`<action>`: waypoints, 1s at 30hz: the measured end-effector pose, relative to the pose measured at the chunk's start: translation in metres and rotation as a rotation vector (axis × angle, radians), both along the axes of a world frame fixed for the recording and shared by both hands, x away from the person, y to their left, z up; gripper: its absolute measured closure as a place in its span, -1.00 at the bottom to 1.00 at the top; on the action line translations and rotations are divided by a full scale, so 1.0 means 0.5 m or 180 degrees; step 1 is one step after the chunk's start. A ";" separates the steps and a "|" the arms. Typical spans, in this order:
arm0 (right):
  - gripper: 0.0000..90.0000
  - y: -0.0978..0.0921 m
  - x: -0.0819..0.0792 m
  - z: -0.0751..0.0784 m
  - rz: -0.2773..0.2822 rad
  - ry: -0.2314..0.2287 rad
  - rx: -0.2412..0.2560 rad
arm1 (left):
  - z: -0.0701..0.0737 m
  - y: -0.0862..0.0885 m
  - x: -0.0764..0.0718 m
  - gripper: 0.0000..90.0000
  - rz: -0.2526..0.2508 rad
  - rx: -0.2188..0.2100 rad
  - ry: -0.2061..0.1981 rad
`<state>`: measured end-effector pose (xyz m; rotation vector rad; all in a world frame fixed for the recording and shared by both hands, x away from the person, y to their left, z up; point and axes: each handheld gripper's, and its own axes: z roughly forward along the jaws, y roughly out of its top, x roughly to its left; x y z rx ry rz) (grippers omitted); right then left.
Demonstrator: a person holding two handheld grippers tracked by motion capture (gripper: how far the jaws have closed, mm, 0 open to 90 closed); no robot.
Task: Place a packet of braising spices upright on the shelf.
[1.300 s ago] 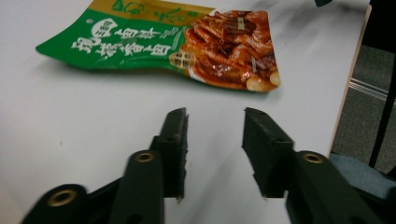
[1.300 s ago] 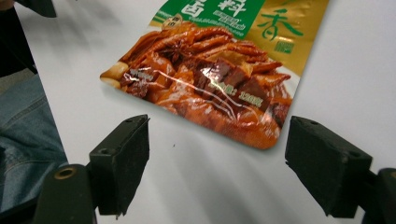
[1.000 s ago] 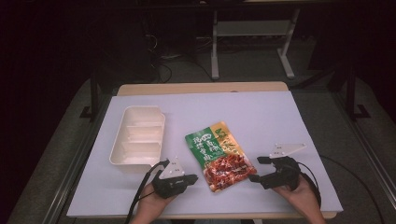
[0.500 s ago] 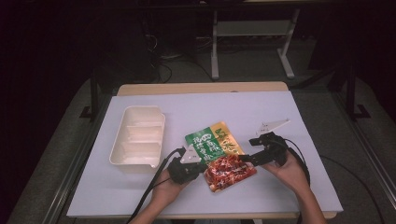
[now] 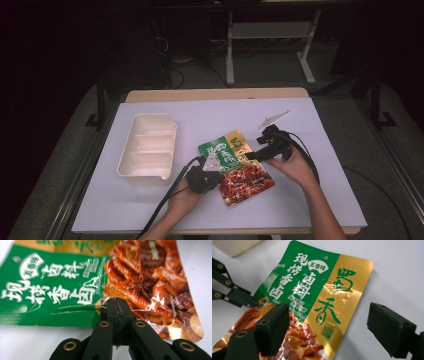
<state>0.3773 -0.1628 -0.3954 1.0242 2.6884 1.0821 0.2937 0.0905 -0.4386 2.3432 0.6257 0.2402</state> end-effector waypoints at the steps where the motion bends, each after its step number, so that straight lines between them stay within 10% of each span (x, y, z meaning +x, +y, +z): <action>1: -0.57 0.005 0.006 0.001 -0.0020 0.0036 -0.0033 | -0.001 -0.001 0.000 1.00 0.0009 -0.0008 0.0013; 30: -0.27 0.066 0.145 -0.067 -0.0024 0.0529 -0.0223 | -0.005 0.001 0.003 1.00 0.0020 0.0025 0.0150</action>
